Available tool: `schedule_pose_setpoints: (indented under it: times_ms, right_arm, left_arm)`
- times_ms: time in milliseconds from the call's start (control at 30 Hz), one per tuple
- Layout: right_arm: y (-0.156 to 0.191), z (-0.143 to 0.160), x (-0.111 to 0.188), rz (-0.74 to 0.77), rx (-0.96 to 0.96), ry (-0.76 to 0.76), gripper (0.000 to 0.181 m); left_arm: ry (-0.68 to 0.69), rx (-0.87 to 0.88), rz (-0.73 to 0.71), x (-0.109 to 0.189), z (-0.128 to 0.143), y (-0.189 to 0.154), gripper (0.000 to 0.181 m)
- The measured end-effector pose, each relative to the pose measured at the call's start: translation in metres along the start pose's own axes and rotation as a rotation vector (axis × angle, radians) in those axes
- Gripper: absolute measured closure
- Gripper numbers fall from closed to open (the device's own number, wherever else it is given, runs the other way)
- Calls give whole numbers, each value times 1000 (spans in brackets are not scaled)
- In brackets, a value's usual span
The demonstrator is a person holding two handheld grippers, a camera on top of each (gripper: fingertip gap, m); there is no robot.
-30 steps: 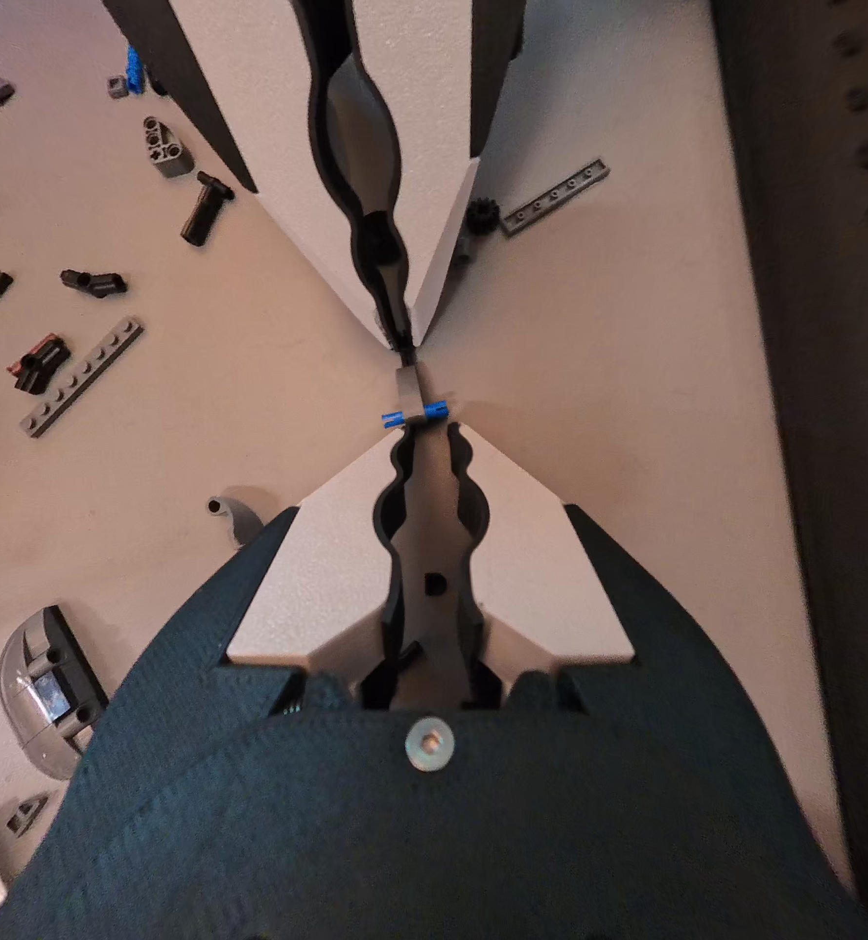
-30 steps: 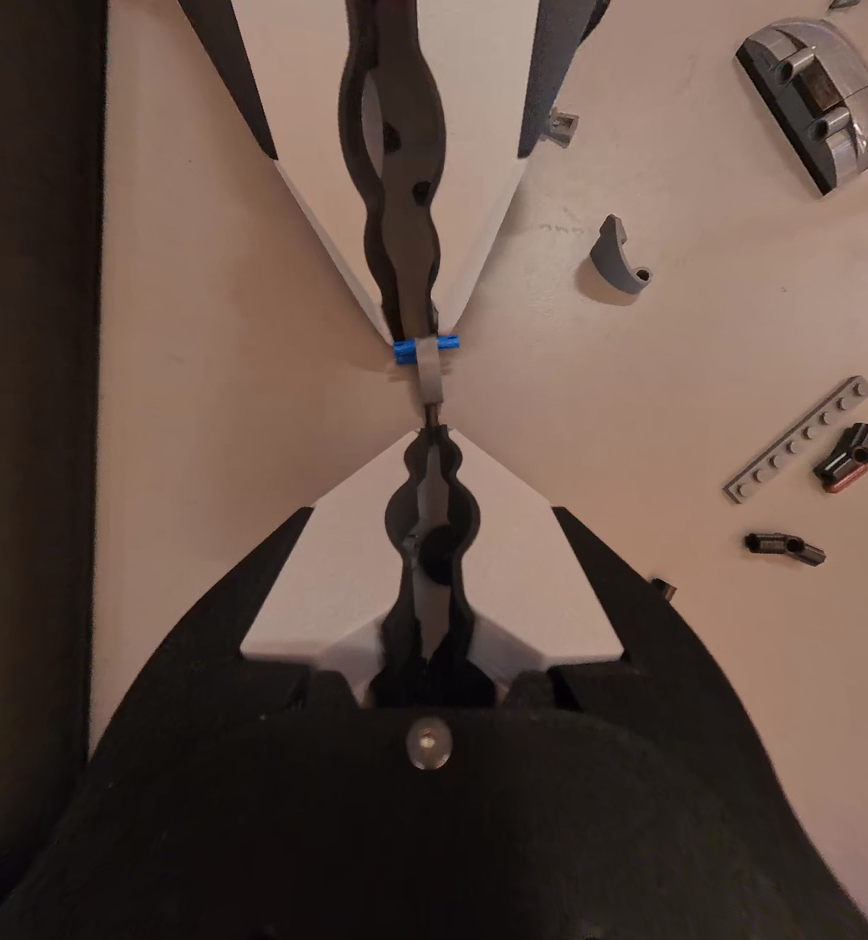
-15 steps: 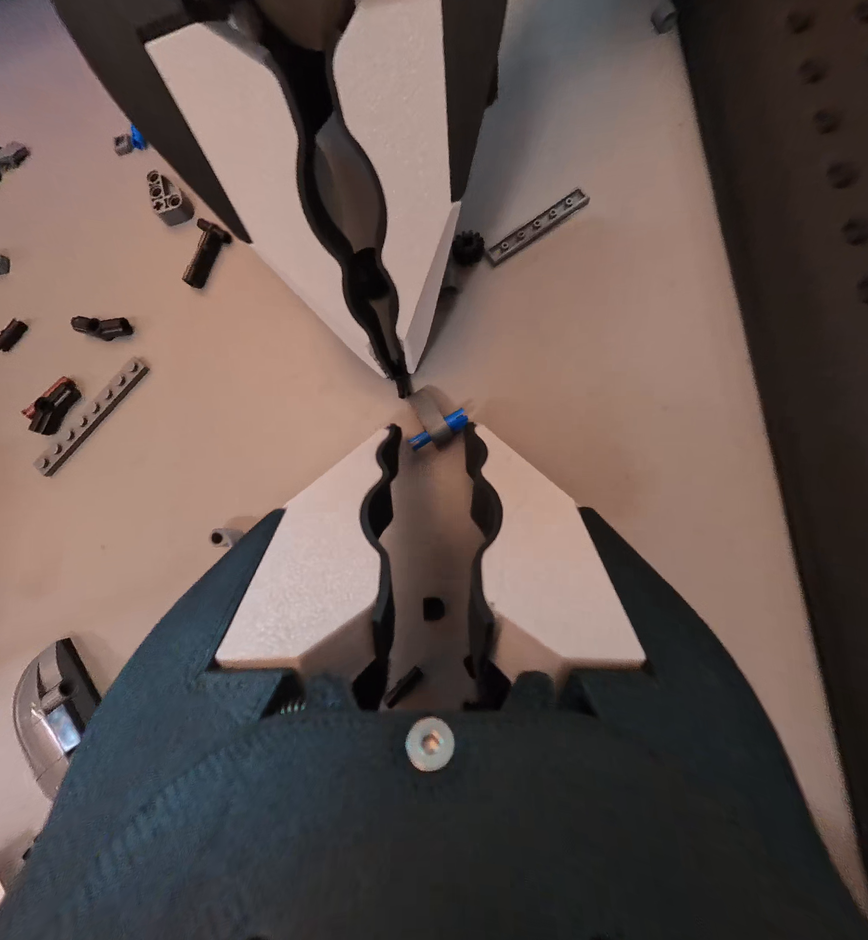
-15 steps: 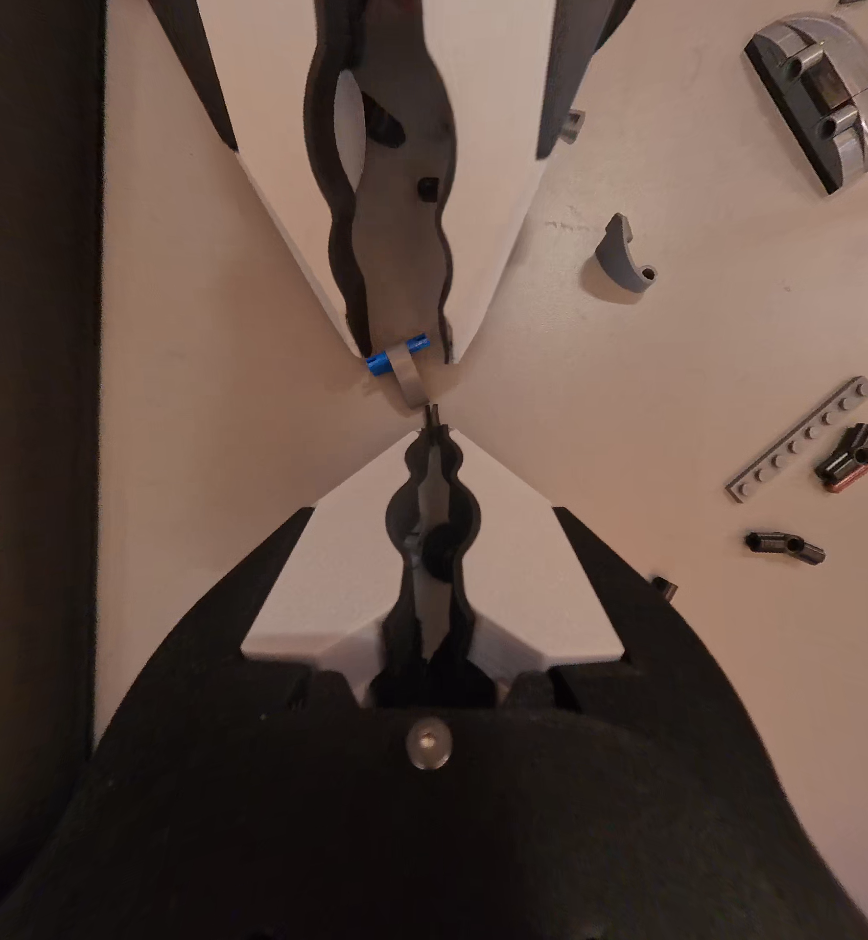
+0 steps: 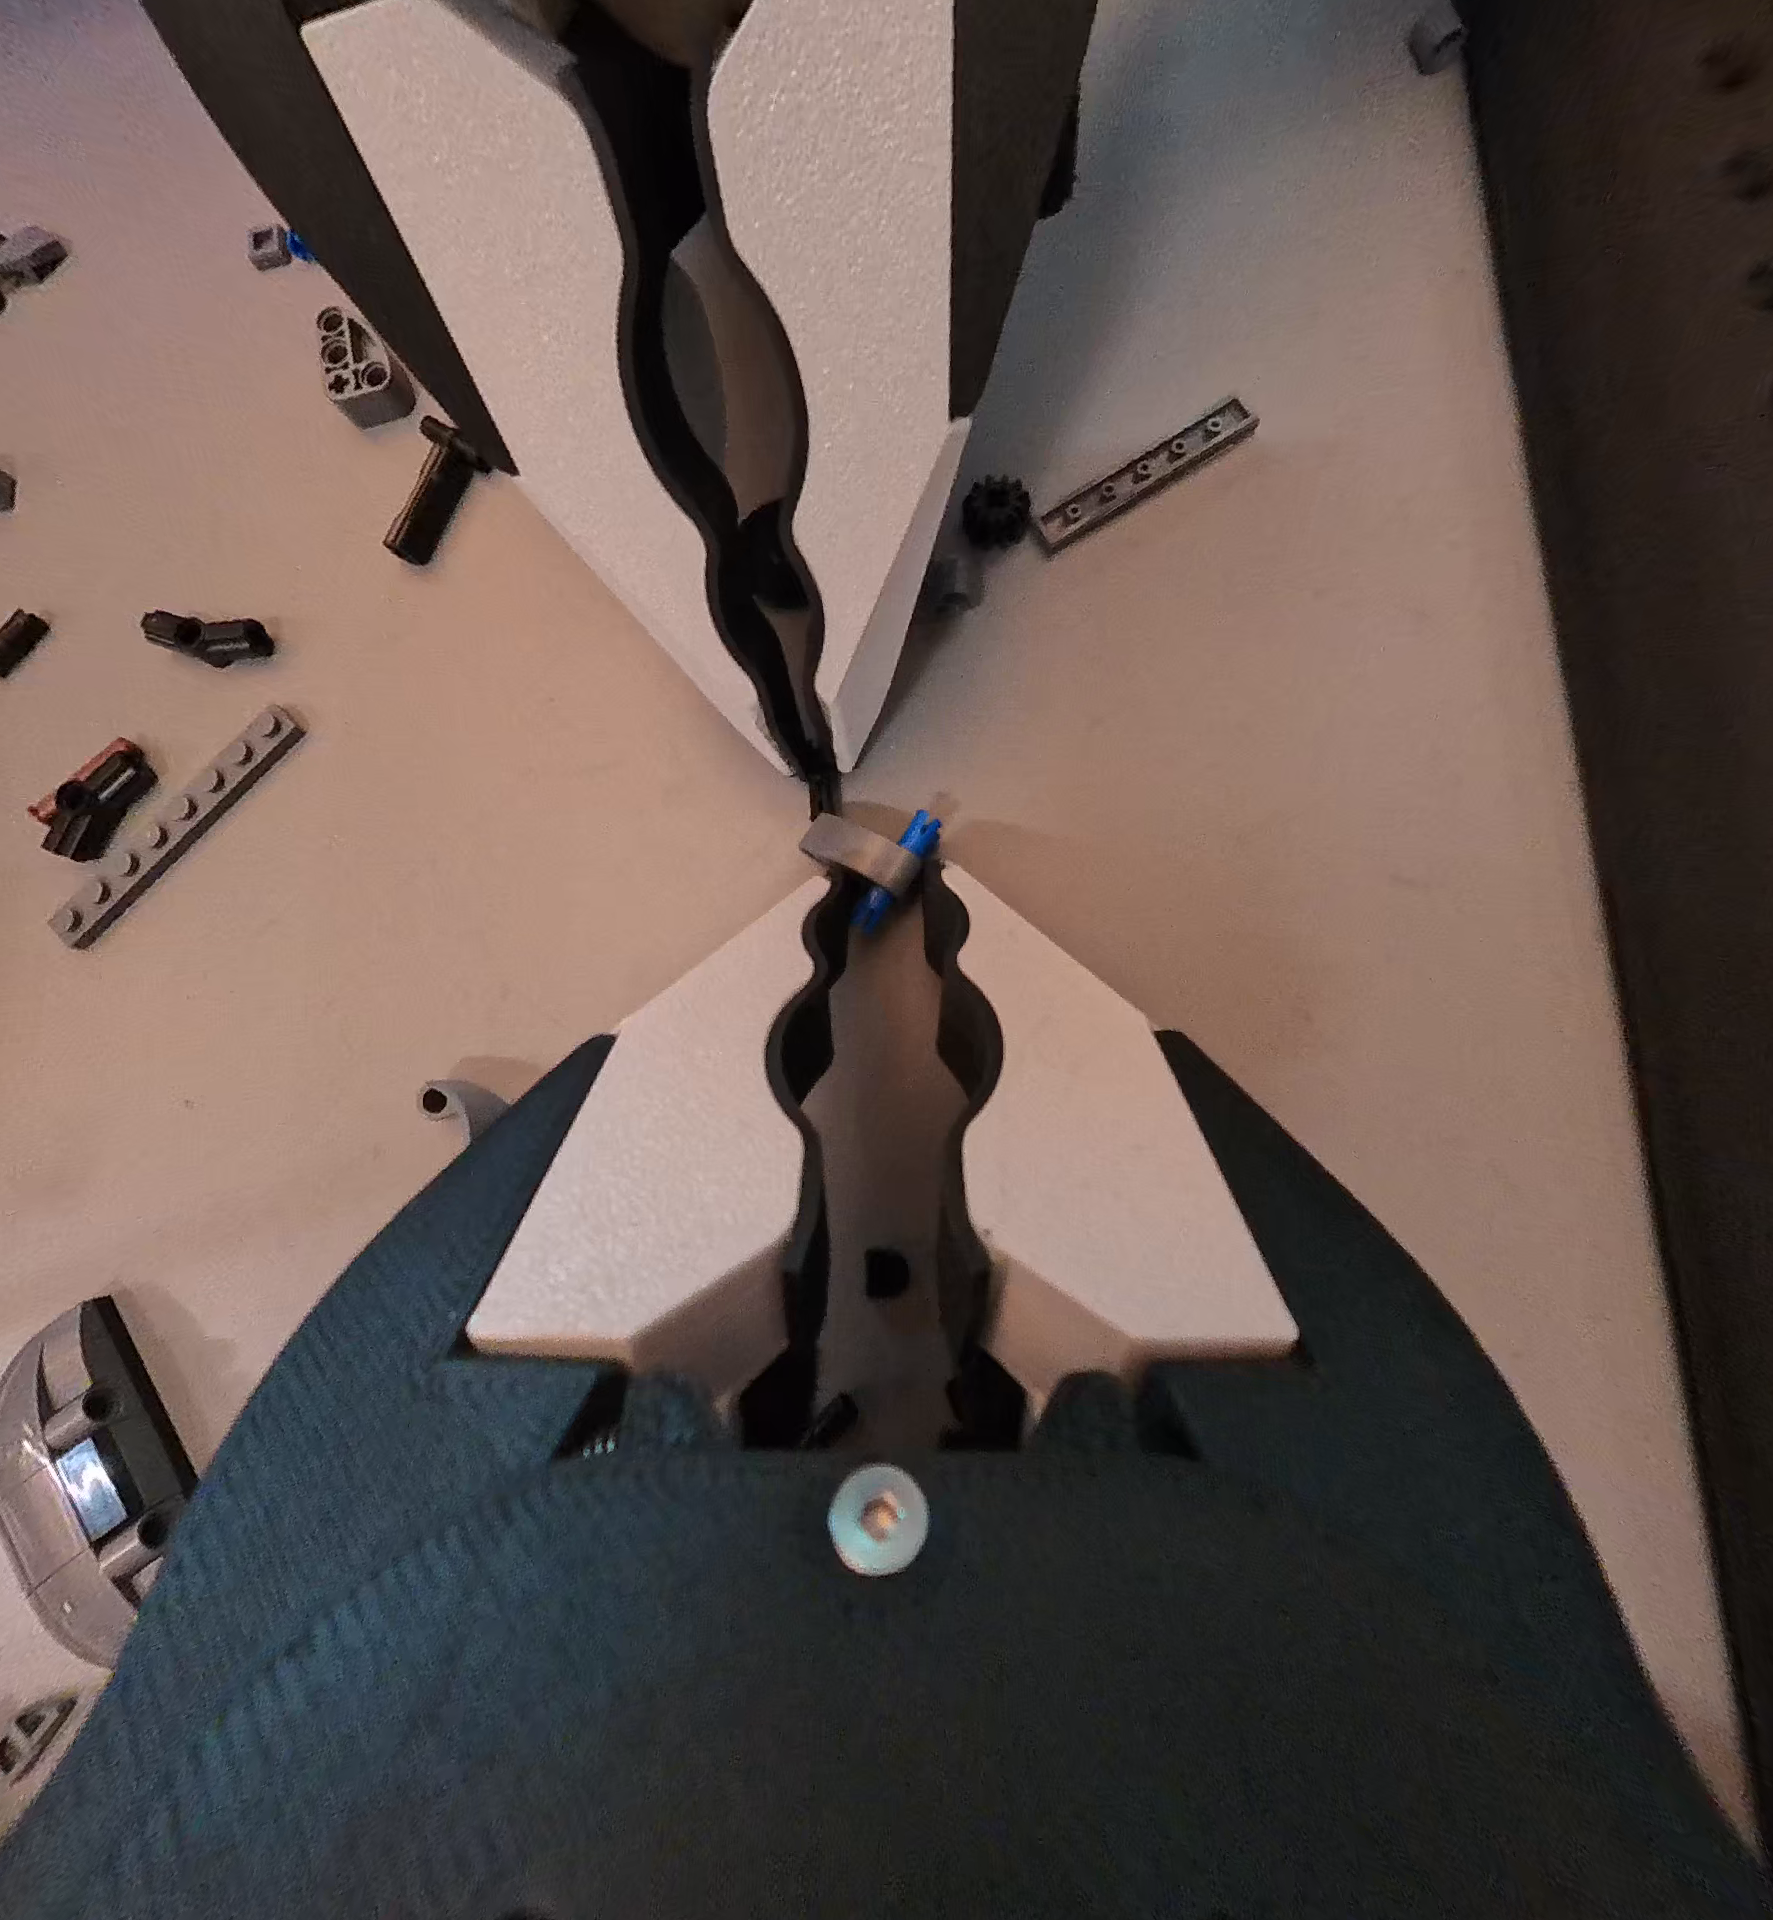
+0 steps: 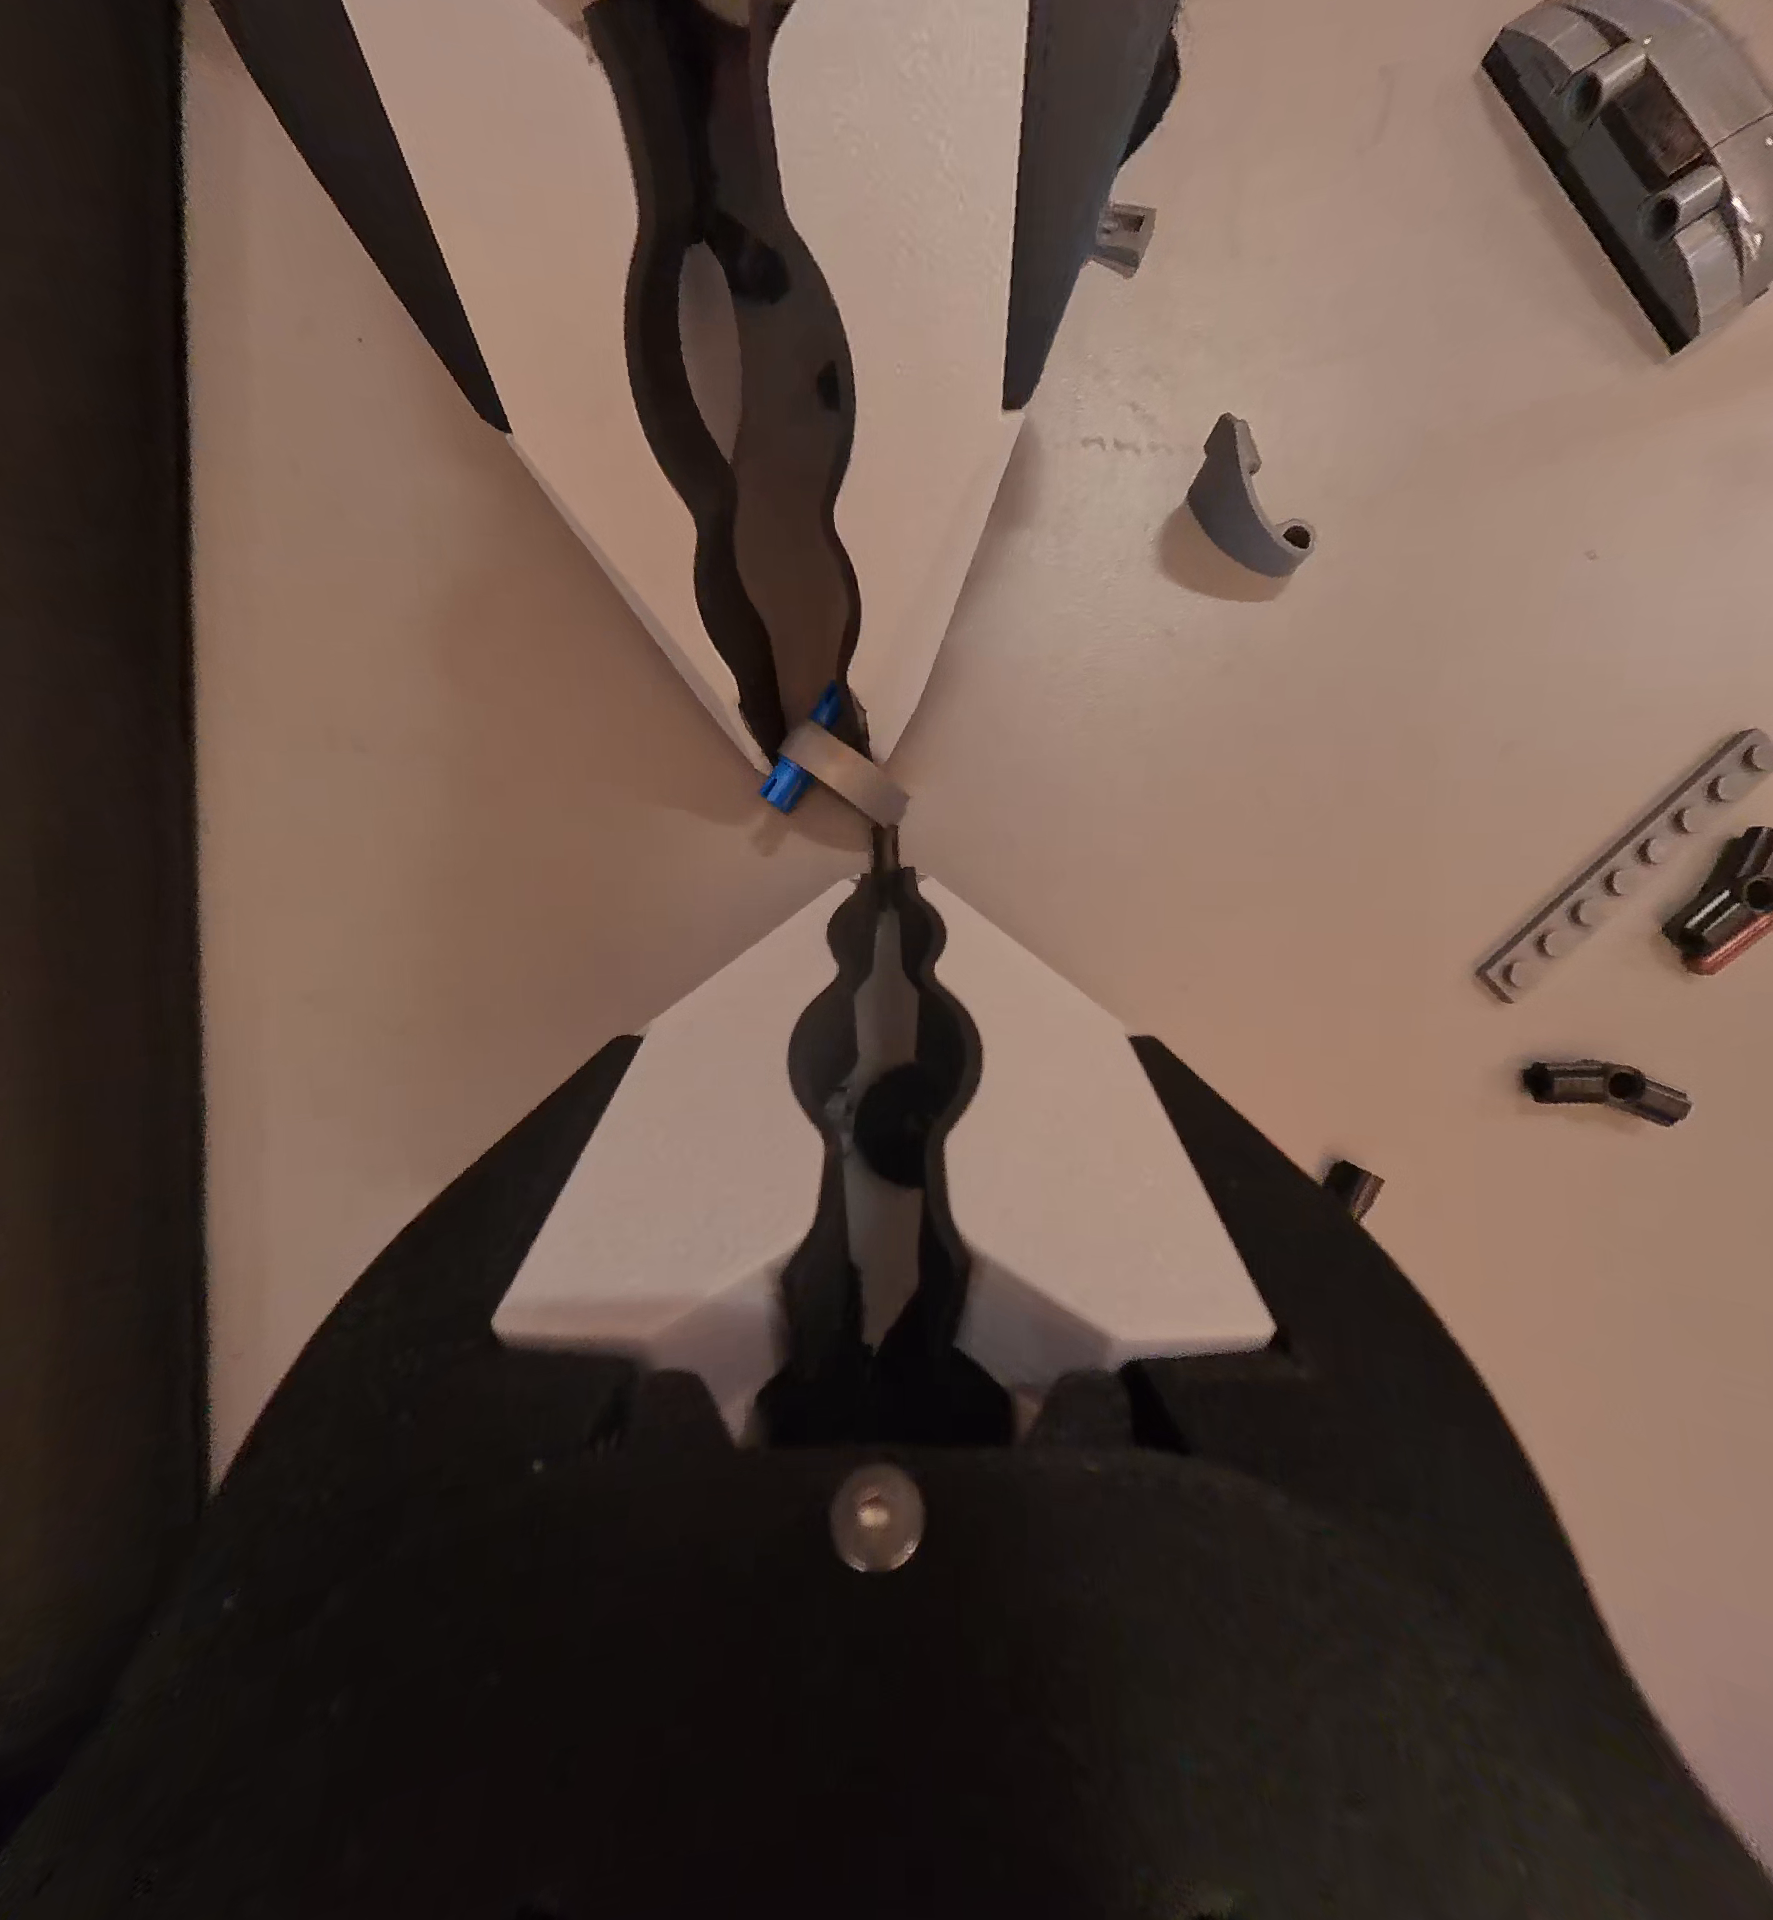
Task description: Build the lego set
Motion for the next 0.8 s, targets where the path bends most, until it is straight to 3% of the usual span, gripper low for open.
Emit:
schedule_pose_setpoints:
  times_ms: [800]
  right_arm:
    - [-9, -1, 0, 53, -111, 25, 180]
  left_arm:
    - [14, 56, -85, -3, -1, 11, 170]
Point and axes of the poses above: each gripper's, where its closed fingertips meet, x back along the fingers, z out of its underside, y = z × x across the jaws, the point moved 1 cm from there along x, back along the fingers, and after that the axes turned 7 degrees about -y, right-handed, at the moved point
